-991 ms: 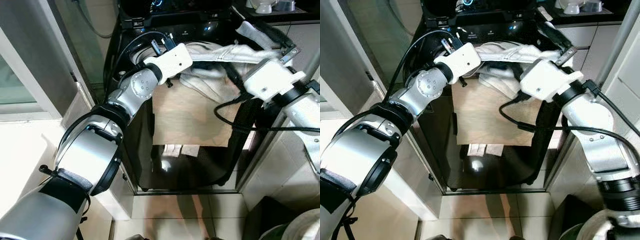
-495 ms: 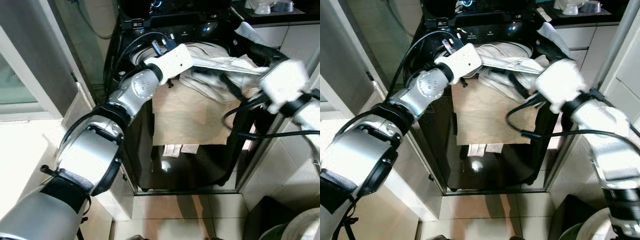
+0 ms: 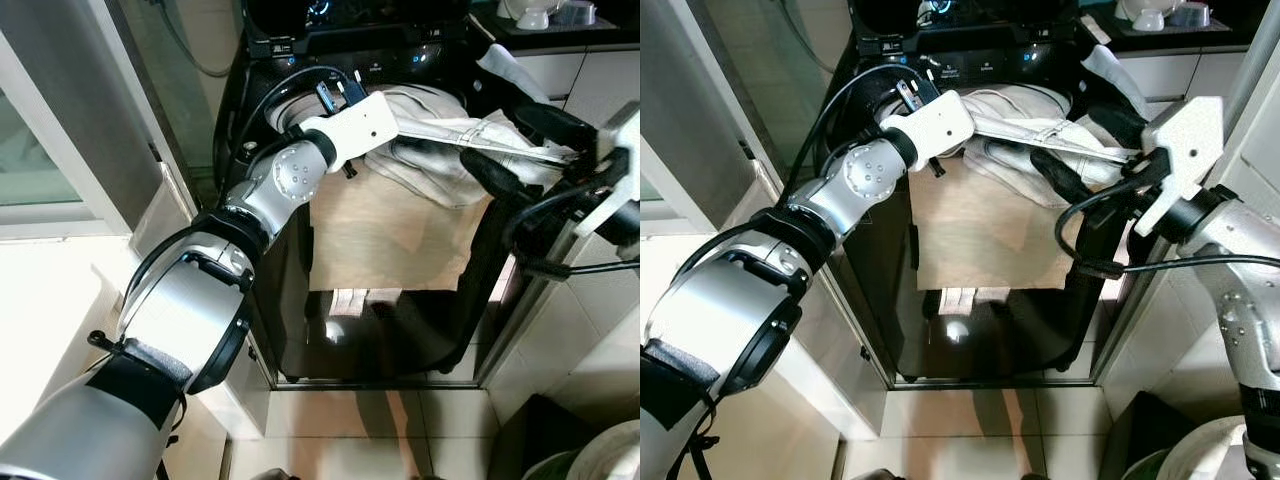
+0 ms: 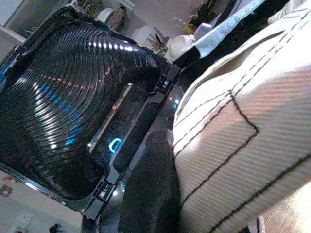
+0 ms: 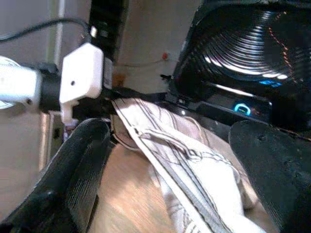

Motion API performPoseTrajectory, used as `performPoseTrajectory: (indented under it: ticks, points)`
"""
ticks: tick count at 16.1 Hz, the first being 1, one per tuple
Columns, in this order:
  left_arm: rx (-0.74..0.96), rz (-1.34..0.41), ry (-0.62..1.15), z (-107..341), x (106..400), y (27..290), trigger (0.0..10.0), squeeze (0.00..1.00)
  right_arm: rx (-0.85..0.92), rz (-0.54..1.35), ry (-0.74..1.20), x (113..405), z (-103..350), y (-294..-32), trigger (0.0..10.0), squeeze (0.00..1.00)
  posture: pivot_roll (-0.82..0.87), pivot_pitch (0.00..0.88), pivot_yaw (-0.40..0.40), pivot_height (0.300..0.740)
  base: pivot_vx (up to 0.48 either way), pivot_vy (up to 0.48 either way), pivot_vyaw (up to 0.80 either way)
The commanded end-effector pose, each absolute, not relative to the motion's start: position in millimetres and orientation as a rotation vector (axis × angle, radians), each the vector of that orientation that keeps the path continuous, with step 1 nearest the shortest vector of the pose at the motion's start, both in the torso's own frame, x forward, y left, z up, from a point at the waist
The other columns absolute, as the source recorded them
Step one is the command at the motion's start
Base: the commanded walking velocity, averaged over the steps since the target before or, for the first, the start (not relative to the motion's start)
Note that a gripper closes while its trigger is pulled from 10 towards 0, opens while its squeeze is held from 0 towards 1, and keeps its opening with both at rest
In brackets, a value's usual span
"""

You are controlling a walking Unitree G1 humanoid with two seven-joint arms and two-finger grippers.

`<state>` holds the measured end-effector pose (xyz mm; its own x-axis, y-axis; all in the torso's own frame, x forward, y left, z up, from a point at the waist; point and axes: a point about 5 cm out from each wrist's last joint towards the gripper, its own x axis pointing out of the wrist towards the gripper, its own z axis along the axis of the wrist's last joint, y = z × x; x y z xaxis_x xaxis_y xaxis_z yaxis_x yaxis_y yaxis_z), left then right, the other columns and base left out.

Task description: Clothes washing

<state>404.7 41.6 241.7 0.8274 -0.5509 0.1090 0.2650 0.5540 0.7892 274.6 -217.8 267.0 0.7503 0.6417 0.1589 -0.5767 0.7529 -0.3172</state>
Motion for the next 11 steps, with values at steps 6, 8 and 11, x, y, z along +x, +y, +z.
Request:
performPoseTrajectory:
  ticks: [6, 8, 11]
  points:
    - [0.869, -0.386, -0.281, 237.5, 413.3, 73.1, 0.0, 0.0, -0.903, 0.552, -0.07, 280.5, 243.3, -237.5, 10.0, 0.0, -0.23, 0.0, 0.115, 0.74, 0.0, 0.0, 0.0]
    - [0.865, -0.382, -0.286, 239.4, 413.5, 72.2, 0.0, 0.0, -1.133, 0.533, -0.073, 288.6, 231.6, -233.4, 10.0, 0.0, -0.23, 0.0, 0.109, 0.74, 0.0, 0.0, 0.0]
    - [0.86, -0.373, -0.288, 239.7, 413.7, 73.2, 0.0, 0.0, -1.48, 0.55, -0.13, 295.0, 206.5, -224.3, 10.0, 0.0, -0.23, 0.0, 0.098, 0.74, 0.0, 0.0, 0.0]
